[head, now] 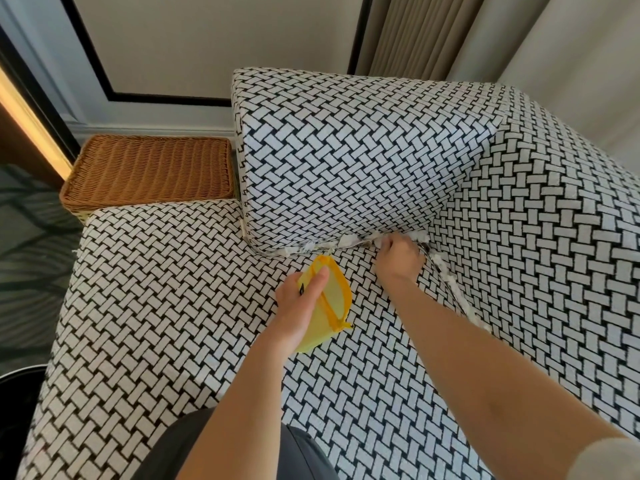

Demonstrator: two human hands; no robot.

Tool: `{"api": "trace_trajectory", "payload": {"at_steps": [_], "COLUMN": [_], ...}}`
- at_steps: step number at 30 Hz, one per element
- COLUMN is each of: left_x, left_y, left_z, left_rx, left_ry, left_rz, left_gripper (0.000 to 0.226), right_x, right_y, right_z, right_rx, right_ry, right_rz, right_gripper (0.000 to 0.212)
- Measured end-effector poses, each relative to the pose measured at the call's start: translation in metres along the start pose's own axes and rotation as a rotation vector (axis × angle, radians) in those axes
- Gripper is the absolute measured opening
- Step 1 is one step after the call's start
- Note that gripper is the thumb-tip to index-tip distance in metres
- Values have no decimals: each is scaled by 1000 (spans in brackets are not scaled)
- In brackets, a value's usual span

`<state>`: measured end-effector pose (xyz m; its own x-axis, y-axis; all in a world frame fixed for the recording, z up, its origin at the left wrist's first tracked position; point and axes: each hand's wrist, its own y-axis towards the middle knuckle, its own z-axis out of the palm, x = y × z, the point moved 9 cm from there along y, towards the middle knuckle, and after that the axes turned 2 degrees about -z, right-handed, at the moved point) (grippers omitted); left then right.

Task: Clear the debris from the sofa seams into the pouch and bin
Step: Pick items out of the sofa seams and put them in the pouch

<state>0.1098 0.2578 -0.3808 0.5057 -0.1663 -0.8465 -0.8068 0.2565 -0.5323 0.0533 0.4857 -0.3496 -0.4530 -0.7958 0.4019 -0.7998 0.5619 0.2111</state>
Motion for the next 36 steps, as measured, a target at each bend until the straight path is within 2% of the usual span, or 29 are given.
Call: {"api": "trace_trajectory", "payload": {"at_steps": [4,9,11,14,17,22,24,26,28,31,33,36], "left_x": [-1,-7,-8,-8,-10,-14,-15,-16,-17,-19,-18,-18], "left_y": [-2,-11,-16,-19,-23,-29,-30,-32,-33,-30,-28,-27], "left_z": [0,2,5,6,8,15,15,17,18,17,17,19], "left_rx": [-4,-42,-40,-33,-30,10,17,36,52,48,55,70], "left_ry": [18,90,130,152,125,25,5,-18,-41,-75,-93,-92], "left_rz": [0,37,43,36,21,9,-3,-20,-36,-40,-47,-52], "left_gripper": [98,89,96,102,105,99,98,96,92,75,64,62], "right_x": [-5,-15,-11,11,40,57,46,14,-13,-7,-7,-19], "right_y": [-18,-79,-104,-123,-133,-139,-136,-132,-130,-117,-100,-70], "right_z": [-12,-25,-37,-61,-78,-73,-69,-61,-52,-39,-33,-31], "right_rx": [-3,97,146,206,288,324,266,149,50,24,16,-37], "right_ry": [104,592,758,878,794,648,792,848,669,334,271,200], "right_rz": [0,155,187,110,-79,-218,-165,-4,64,-120,-84,37], "right_gripper": [22,22,23,19,14,18,21,22,24,22,21,24]}}
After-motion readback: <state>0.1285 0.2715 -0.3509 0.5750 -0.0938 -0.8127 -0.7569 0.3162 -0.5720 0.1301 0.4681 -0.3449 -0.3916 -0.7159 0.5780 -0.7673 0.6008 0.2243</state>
